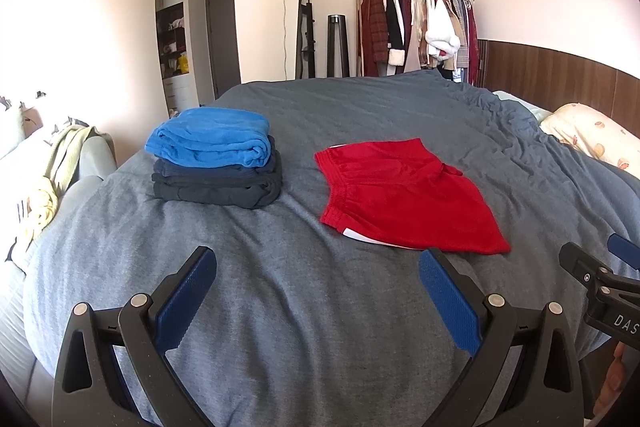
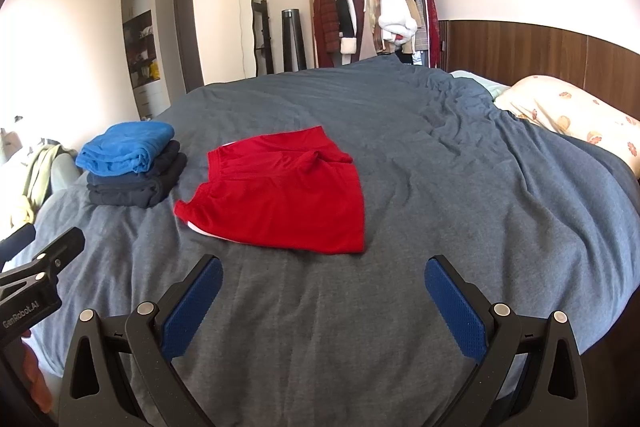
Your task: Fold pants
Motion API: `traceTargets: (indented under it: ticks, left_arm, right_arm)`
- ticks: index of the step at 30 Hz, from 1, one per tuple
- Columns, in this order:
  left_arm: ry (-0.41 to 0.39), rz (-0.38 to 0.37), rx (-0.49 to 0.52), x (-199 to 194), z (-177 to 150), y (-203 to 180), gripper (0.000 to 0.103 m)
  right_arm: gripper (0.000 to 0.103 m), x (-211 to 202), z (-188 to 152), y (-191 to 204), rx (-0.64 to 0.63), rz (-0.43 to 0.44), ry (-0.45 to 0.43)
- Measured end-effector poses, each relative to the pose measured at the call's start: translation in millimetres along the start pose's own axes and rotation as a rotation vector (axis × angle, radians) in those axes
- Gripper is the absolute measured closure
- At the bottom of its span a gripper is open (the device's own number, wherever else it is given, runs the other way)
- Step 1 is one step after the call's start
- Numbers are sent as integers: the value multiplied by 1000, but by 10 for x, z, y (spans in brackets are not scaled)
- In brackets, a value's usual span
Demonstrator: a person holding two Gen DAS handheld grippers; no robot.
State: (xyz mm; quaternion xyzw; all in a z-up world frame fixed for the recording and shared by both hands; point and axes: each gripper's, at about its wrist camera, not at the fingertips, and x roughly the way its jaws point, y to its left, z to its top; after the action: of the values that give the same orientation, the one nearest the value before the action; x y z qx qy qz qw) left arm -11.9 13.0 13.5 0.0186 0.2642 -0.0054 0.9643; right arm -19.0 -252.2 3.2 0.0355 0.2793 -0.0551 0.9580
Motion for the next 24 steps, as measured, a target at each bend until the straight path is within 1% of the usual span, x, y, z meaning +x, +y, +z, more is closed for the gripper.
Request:
traceTargets:
  ticks: [24]
  left_arm:
    - [-4,2,-6,27,13,50,0]
  right_arm:
    - [0,-2,8,18,-1,2,0]
